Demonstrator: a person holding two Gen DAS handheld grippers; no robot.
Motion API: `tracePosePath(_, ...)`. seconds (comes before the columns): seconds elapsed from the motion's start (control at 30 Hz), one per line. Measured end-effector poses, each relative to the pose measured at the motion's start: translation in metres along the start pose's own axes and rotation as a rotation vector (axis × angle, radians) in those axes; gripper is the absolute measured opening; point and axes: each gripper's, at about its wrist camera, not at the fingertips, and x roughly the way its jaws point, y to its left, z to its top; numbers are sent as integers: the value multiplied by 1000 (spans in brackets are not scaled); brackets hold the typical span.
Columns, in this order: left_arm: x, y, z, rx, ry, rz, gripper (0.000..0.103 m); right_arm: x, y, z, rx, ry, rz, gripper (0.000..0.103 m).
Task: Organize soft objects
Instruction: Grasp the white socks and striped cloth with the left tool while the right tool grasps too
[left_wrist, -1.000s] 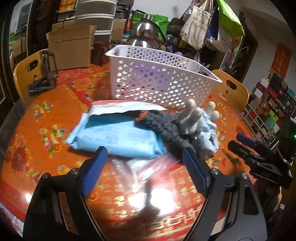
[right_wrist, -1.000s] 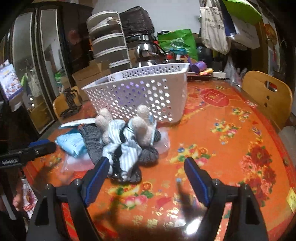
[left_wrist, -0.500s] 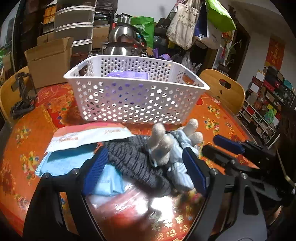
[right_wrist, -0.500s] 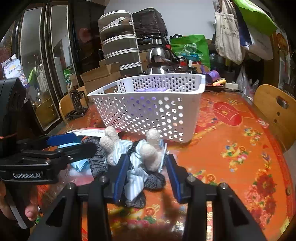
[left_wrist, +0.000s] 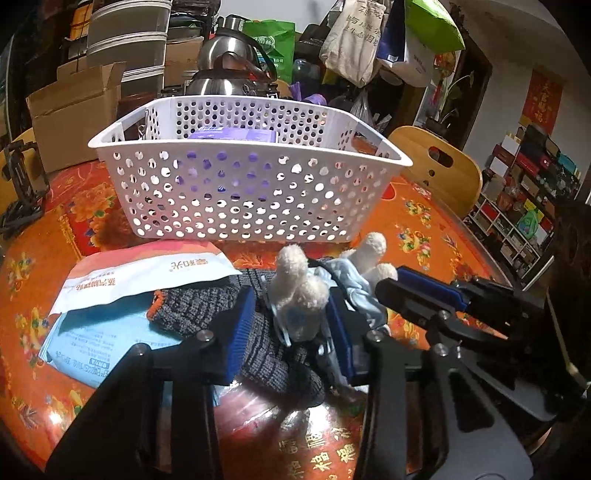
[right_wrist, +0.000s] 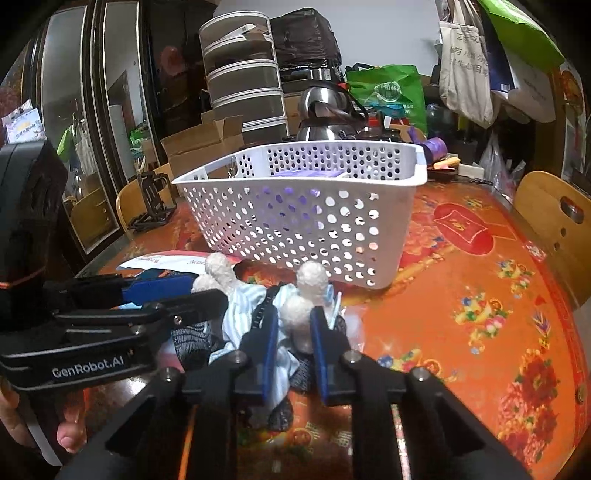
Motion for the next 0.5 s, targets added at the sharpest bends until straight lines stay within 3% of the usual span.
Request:
tracePosePath(0.3,5,-1,4,7,-3,-20,14,0,0,1,-15,-8,-27,9)
tracePosePath(0.5,5,-4,1,30,-7,-24,13,0,0,1,-17,11,-35,9)
